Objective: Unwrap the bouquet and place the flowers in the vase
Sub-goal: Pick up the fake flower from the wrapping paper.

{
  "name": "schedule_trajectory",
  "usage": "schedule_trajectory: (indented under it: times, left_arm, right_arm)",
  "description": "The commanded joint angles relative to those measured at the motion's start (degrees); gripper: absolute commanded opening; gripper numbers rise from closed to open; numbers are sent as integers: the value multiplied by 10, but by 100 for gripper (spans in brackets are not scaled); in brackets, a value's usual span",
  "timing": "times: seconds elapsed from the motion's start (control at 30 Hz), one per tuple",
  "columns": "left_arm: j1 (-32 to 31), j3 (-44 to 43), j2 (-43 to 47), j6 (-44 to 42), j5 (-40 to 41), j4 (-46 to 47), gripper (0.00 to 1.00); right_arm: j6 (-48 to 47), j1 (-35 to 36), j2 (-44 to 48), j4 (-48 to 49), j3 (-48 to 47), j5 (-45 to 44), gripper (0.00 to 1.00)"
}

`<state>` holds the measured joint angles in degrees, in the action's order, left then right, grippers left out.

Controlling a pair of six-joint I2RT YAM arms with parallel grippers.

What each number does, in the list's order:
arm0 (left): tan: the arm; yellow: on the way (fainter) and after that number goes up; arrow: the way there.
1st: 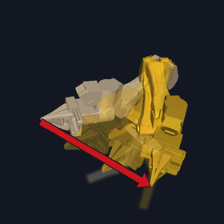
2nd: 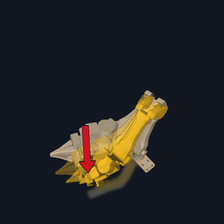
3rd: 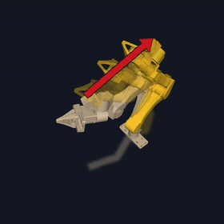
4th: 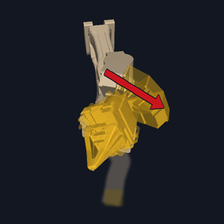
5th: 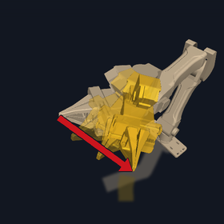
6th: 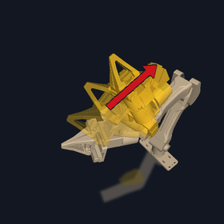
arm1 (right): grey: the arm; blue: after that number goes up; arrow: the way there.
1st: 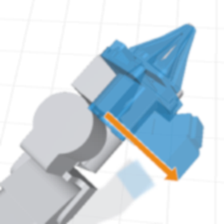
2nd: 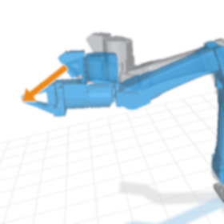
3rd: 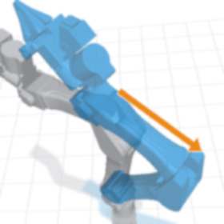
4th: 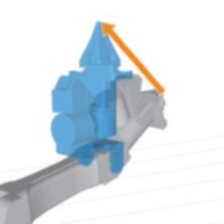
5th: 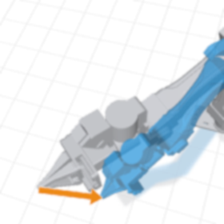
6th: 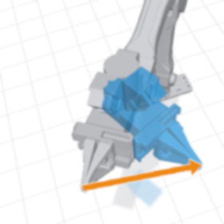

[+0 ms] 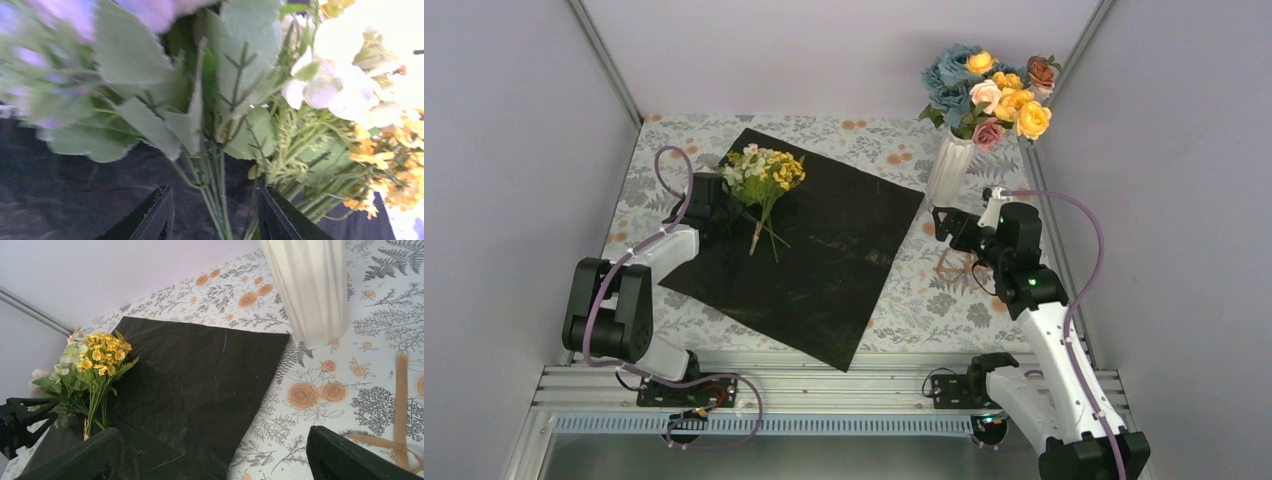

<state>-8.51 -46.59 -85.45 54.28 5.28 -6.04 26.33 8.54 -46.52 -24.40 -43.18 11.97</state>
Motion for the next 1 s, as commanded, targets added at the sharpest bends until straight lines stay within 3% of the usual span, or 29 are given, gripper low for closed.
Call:
schedule_trajectory:
  times: [0.0,0.43,0.63,0.73,0.97]
  left_arm:
    - [-2,18,-25,38,-64,70,43]
    - [-2,7,-108,59,-69,132,35]
    - [-2,-3,-130,61,-66,121,17]
    - [-1,-11,-116,48,-54,100,3]
    - [-6,-85,-10,-64,37,2,2]
  right_arm:
    - [-5,10,4,31,20,-8,92]
    - [3,33,-6,33,16,-12,91]
    - [2,48,-9,21,2,-19,91]
    - [6,58,-10,15,-8,-10,88]
    - [1,113,-17,-8,-35,-19,85]
